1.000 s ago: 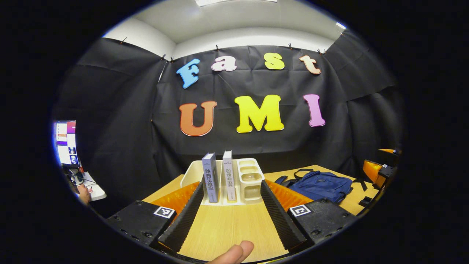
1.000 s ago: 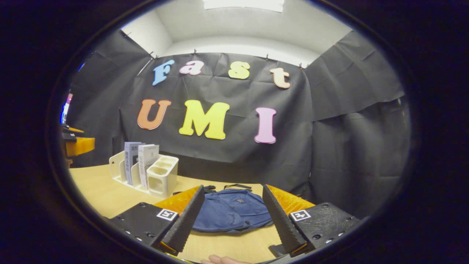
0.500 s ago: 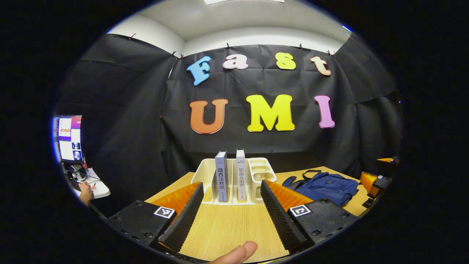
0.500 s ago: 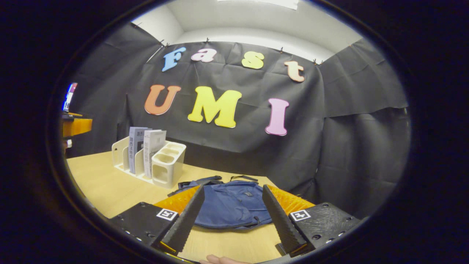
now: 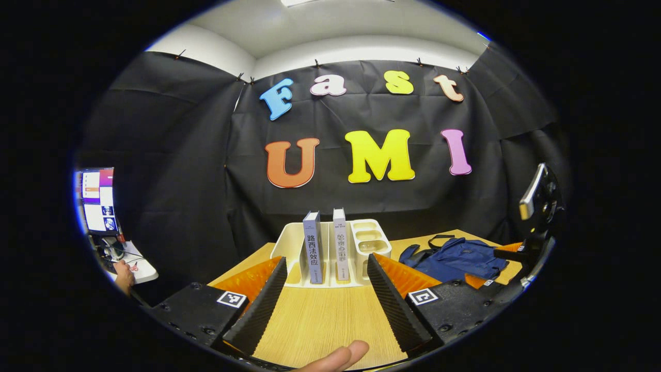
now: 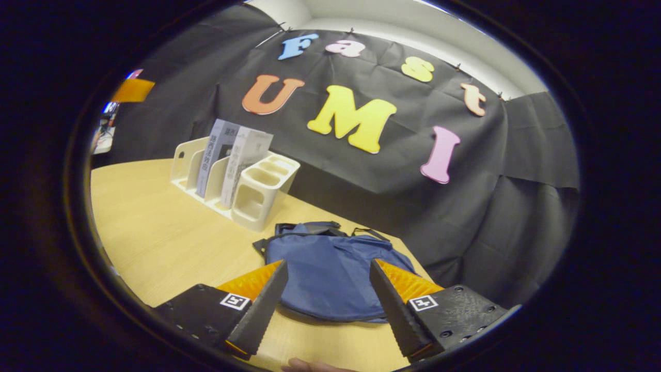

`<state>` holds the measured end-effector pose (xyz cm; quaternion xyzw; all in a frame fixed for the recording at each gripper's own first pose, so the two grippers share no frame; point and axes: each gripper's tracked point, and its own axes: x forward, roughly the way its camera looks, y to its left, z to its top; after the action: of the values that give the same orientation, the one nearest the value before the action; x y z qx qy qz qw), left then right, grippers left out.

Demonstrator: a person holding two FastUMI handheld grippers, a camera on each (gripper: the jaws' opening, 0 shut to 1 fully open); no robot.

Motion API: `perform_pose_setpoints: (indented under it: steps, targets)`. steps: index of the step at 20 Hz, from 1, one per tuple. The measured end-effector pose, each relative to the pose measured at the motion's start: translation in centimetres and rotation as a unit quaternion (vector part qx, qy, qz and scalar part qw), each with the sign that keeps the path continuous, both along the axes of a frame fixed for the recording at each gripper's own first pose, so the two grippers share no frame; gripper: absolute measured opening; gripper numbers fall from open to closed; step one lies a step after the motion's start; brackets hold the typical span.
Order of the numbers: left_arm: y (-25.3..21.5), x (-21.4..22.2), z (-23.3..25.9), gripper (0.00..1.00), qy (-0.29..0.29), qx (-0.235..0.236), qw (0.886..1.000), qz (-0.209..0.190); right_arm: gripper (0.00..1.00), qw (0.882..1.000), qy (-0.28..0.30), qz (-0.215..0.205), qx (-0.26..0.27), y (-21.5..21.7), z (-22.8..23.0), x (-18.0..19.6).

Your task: Open the schoolbag, grab two books from the bookshelf and put them into the schoolbag.

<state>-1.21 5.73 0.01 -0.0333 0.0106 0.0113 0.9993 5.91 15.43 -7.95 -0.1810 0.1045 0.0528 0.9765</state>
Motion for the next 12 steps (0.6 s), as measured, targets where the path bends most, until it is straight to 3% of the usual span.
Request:
perform_pose_setpoints:
  steps: [7, 12]
  targets:
    - [0.6, 0.5, -0.8, 0.98, 0.019, -0.012, 1.0, 0.014, 0.96, 0.991, 0.066, 0.017, -0.111, 4.7, -6.1, 4.5]
    - [1.2, 1.0, -1.2, 0.93, 0.023, -0.018, 1.0, 0.011, 0.94, 0.986, 0.102, -0.008, -0.132, 5.0, -8.8, 7.6]
